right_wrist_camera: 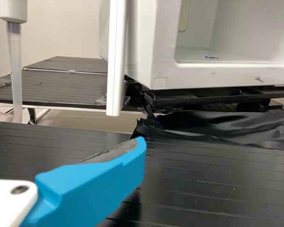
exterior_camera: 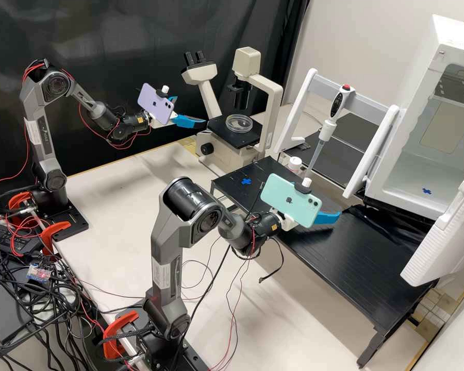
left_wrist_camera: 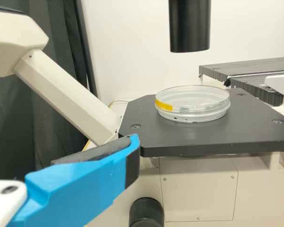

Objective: Move the petri dish to the bench

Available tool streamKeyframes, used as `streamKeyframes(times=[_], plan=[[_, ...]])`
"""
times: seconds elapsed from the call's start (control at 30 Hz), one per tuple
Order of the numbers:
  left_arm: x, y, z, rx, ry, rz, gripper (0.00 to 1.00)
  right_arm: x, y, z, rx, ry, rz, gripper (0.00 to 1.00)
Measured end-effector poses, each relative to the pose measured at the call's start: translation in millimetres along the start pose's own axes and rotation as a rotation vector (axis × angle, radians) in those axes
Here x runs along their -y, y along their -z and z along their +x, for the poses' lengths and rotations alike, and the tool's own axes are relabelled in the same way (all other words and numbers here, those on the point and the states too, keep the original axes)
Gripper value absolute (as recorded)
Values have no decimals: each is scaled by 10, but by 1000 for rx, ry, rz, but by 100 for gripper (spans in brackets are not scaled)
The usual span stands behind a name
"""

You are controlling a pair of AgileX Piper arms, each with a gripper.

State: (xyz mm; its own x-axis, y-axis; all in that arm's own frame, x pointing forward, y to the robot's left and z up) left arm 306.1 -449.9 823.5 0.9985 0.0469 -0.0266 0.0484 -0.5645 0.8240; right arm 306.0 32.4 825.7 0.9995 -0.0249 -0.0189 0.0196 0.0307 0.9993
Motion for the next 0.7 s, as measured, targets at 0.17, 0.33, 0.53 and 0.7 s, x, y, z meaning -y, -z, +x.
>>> streamKeyframes(times=[0.17, 0.33, 0.53, 0.7], plan=[[0, 0, 0, 0, 0, 0, 100, 0, 0, 0, 0, 0, 0, 100], [0, 0, 0, 0, 0, 0, 100, 20, 0, -68, 2, 8, 0, 100], [0, 0, 0, 0, 0, 0, 100, 55, 228, -288, -77, 23, 1, 100], [0, 0, 0, 0, 0, 0, 100, 182, 588, -441, -195, 46, 2, 100]])
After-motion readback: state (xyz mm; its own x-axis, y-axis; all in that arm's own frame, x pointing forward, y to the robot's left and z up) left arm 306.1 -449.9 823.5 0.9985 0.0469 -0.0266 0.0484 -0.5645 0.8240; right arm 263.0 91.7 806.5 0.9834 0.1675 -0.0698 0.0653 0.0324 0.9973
